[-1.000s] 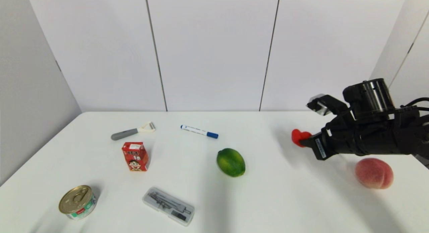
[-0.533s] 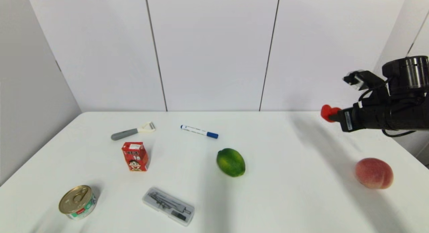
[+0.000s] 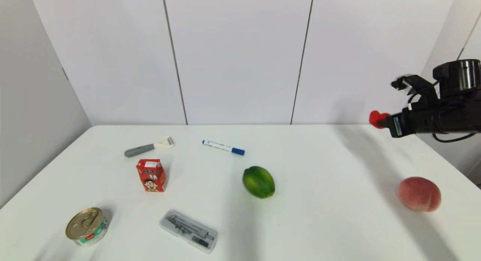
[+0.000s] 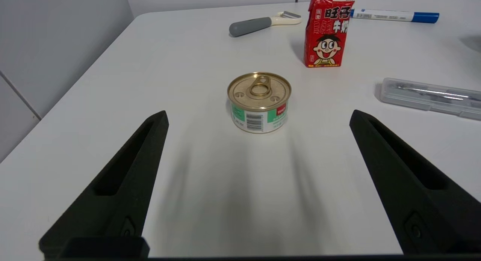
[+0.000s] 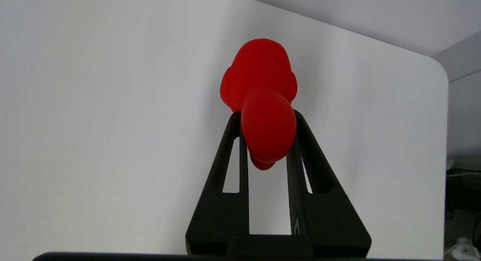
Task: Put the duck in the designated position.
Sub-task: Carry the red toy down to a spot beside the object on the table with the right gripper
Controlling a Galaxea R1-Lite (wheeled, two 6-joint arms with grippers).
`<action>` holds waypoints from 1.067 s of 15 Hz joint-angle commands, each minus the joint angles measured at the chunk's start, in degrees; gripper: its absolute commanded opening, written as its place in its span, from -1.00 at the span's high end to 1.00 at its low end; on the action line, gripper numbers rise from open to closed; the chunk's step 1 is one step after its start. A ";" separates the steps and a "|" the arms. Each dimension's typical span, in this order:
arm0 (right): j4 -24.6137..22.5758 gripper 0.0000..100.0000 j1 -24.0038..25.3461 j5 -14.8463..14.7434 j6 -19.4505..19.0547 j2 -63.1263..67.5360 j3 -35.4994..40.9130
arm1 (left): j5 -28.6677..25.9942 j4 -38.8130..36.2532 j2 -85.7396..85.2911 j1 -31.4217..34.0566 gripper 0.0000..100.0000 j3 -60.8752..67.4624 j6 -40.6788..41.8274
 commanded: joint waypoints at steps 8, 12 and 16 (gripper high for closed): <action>21.86 1.00 -1.09 0.64 -4.10 3.67 -6.80 | 0.00 0.02 0.07 0.02 -1.00 0.00 0.04; 23.44 1.00 -1.52 0.55 -5.07 4.99 -7.50 | 0.00 0.02 0.07 0.02 -1.00 0.00 0.04; 23.53 1.00 -3.46 0.46 -6.39 7.01 -7.50 | 0.00 0.02 0.07 0.02 -1.00 0.00 0.04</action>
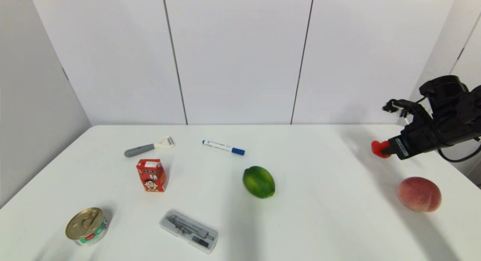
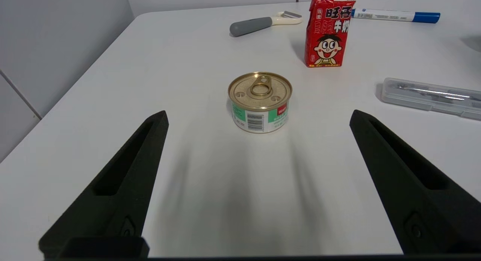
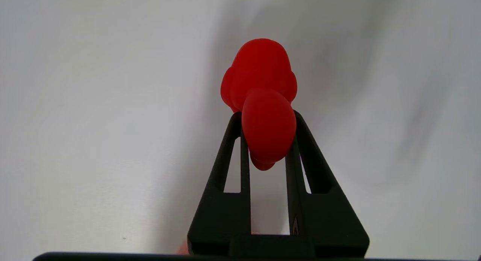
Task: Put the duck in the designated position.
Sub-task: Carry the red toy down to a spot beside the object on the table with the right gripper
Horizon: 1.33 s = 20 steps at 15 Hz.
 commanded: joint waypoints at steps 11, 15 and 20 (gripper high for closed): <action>-0.43 1.00 -1.58 0.43 -0.75 5.47 -0.03 | 0.00 0.02 0.07 0.02 -1.00 0.00 0.04; -0.43 -1.00 -1.94 0.60 -2.06 5.65 -0.03 | 0.00 0.02 0.07 0.02 -1.00 0.00 0.04; -2.27 -1.00 -1.94 0.78 -1.89 5.21 -0.91 | 0.00 0.02 0.07 0.02 -1.00 0.00 0.04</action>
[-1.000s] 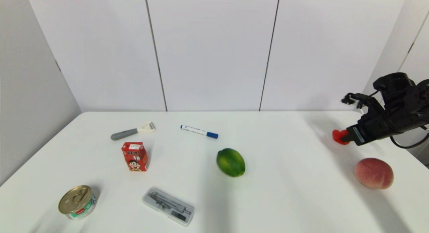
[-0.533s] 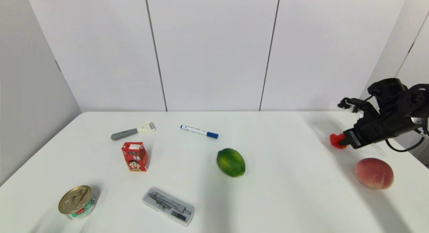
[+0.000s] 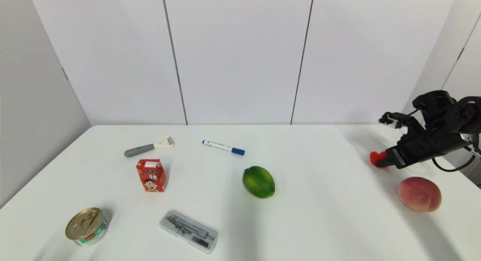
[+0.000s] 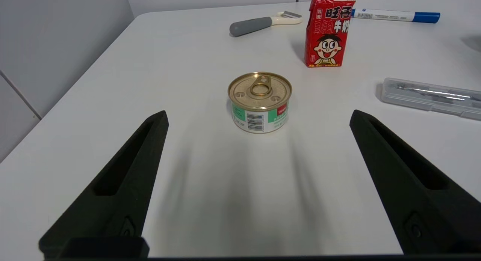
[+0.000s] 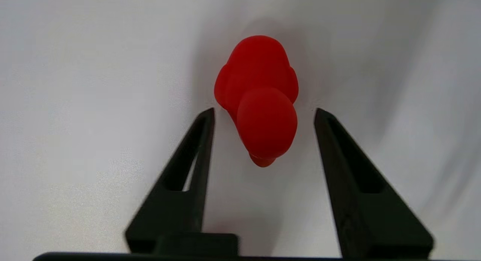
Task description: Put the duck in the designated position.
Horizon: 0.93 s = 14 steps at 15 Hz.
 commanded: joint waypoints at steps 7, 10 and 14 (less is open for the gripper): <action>-10.61 -1.00 -0.19 0.24 0.58 -11.76 -3.64 | 0.00 0.02 0.07 0.02 -1.00 0.00 0.04; -10.88 -1.00 -0.19 0.24 1.20 -23.10 -1.70 | 0.00 0.02 0.07 0.02 -1.00 0.00 0.04; -10.96 -1.00 0.52 0.33 5.77 -37.78 2.34 | 0.00 0.02 0.07 0.02 -1.00 0.00 0.04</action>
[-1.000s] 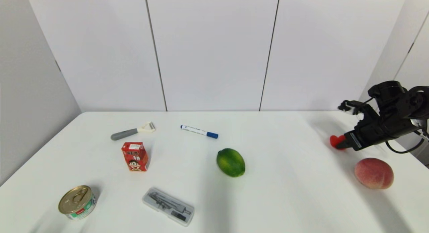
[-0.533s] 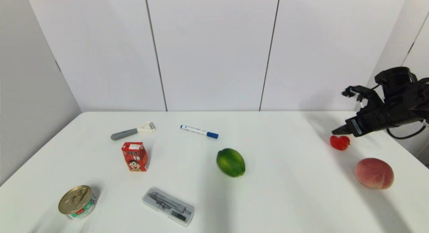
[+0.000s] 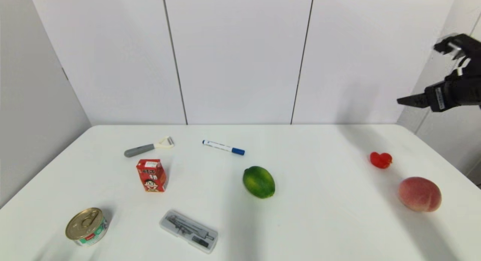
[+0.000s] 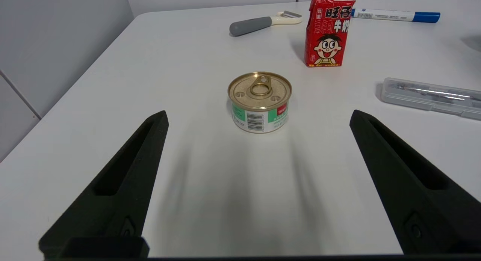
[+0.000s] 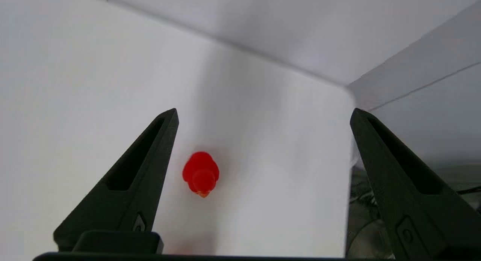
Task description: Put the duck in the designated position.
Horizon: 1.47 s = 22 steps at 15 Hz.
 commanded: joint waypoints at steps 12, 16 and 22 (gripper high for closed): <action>0.36 -1.00 5.35 2.09 10.46 -51.50 29.22 | 0.00 0.00 0.07 0.02 -1.00 0.00 0.04; -0.07 -1.00 11.77 1.65 13.53 -56.16 35.02 | 0.00 0.00 0.07 0.02 -1.00 0.00 0.04; 0.01 -1.00 12.12 -5.20 13.44 -66.88 47.15 | 0.00 0.00 0.07 0.02 -1.00 0.00 0.04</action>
